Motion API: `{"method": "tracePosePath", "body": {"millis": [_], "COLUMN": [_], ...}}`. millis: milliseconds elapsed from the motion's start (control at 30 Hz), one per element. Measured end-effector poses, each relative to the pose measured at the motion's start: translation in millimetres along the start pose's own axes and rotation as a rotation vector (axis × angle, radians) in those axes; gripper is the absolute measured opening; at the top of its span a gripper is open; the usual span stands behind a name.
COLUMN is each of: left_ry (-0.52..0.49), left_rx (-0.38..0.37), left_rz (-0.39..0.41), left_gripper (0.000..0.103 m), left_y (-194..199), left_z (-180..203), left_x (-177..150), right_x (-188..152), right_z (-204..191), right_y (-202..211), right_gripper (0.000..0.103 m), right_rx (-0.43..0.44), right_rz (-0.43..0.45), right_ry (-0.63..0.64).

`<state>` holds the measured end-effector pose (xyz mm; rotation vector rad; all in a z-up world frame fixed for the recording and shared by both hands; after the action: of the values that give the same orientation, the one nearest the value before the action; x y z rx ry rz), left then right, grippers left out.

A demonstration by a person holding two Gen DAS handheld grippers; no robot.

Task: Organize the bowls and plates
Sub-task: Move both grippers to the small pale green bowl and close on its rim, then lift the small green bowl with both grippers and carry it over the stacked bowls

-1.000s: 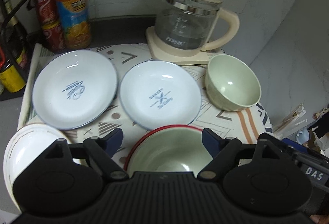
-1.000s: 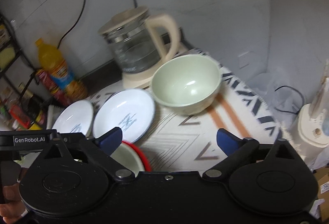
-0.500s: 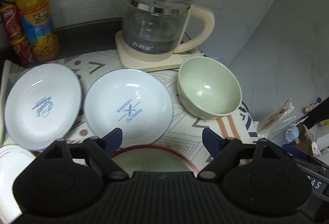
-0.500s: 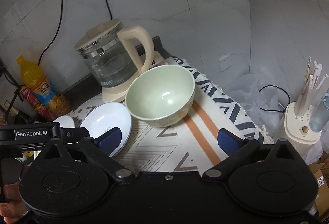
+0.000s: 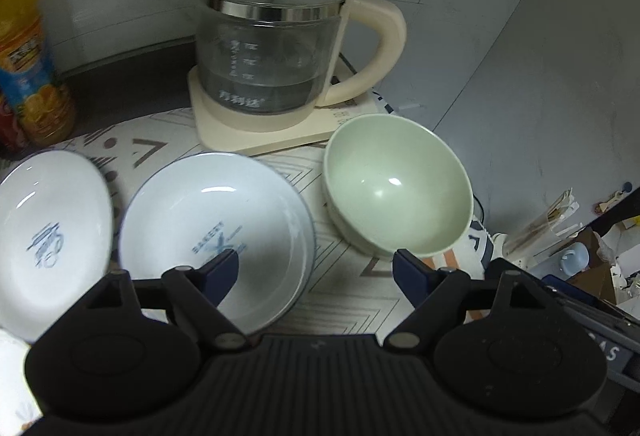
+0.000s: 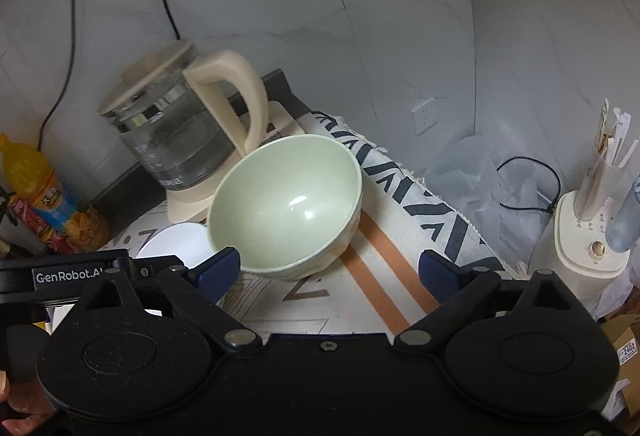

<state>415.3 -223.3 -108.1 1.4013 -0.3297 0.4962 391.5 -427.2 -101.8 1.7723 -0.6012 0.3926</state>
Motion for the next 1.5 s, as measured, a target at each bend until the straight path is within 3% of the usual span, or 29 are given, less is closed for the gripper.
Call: {"method": "tracePosePath", "body": {"millis": [467, 700, 800, 900, 967, 1067, 1500], "left_ry": [0.019, -0.001, 0.006, 0.017, 0.023, 0.02, 0.028], "left_rx": [-0.013, -0.024, -0.036, -0.041, -0.045, -0.028, -0.038], "left_rz": [-0.045, -0.07, -0.091, -0.111, -0.121, -0.122, -0.087], "left_gripper": [0.08, 0.068, 0.053, 0.037, 0.025, 0.017, 0.016], "left_y": [-55, -76, -84, -91, -95, -96, -75], "left_z": [14, 19, 22, 24, 25, 24, 21], "left_x": [23, 26, 26, 24, 23, 22, 25], "right_x": [12, 12, 10, 9, 9, 11, 21], "right_z": [13, 19, 18, 16, 14, 14, 0], "right_y": [-47, -67, -73, -78, -78, -77, -53], "right_gripper": [0.081, 0.059, 0.033, 0.022, 0.022, 0.021, 0.021], "right_rx": [-0.013, -0.007, 0.015, 0.026, 0.021, 0.022, 0.046], "right_rz": [-0.052, -0.096, -0.121, -0.134, -0.129, -0.126, -0.055], "right_ry": [-0.064, -0.094, -0.11, -0.102, -0.089, -0.084, -0.026]}}
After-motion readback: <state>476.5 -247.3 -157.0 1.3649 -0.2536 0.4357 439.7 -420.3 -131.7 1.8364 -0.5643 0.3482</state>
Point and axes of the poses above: each gripper's, at about its wrist camera, not at the fingertips, and y roughly against the way its jaws point, z to its right, x to its top, the point moved 8 cm from there along -y, roughly the way its jaws point, and after that the axes turned 3 degrees about x, right-handed, at the moved point
